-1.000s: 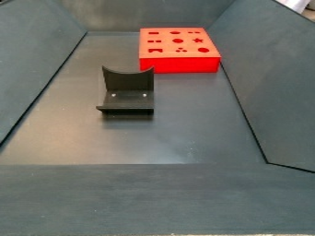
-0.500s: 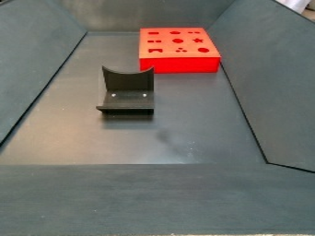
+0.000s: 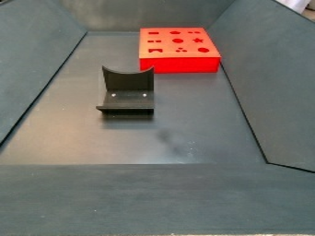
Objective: Pick up the round object. Move up. Place the round object on the fixture. Regrasp the round object. Move to above the board. Insert the round object.
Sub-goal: Move to above the board, then insert the round object.
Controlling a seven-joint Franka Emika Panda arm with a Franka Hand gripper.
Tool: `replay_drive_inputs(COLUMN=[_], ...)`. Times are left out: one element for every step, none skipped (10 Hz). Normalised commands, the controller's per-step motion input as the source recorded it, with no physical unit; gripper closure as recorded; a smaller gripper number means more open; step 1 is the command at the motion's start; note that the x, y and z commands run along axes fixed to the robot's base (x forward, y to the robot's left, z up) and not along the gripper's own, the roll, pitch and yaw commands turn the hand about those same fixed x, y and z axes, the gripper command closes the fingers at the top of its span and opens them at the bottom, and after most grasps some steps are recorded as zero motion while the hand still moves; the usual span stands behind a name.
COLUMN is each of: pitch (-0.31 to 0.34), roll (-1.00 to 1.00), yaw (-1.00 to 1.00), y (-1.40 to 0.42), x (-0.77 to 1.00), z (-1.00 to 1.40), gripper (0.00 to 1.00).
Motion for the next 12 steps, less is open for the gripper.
replay_drive_inputs(pitch=[-0.178, -0.133, 0.000, -0.116, -0.147, -0.081, -0.059, 0.000, 0.000, -0.129, -0.174, -0.183], roll=[-0.41, -0.26, 0.00, 0.00, 0.00, 0.00, -0.04, -0.24, 0.00, -0.04, -0.04, 0.00], yaw=[-0.02, -0.02, 0.00, 0.00, 0.00, -0.04, -0.05, 0.00, 0.00, 0.00, 0.00, 0.01], y=[0.04, 0.03, 0.00, 0.00, 0.00, 0.00, 0.05, 0.01, 0.03, -0.12, -0.11, -0.02], x=[-0.15, -0.11, 0.00, -0.08, 0.00, 0.00, 0.00, 0.11, 0.00, -0.03, -0.24, -0.34], z=[0.01, 0.01, -0.02, -0.05, -0.47, -0.80, -0.91, -0.26, 0.00, -0.54, -0.82, -0.93], gripper=[1.00, 1.00, 1.00, 1.00, 1.00, 1.00, 1.00, 1.00, 1.00, 1.00, 1.00, 1.00])
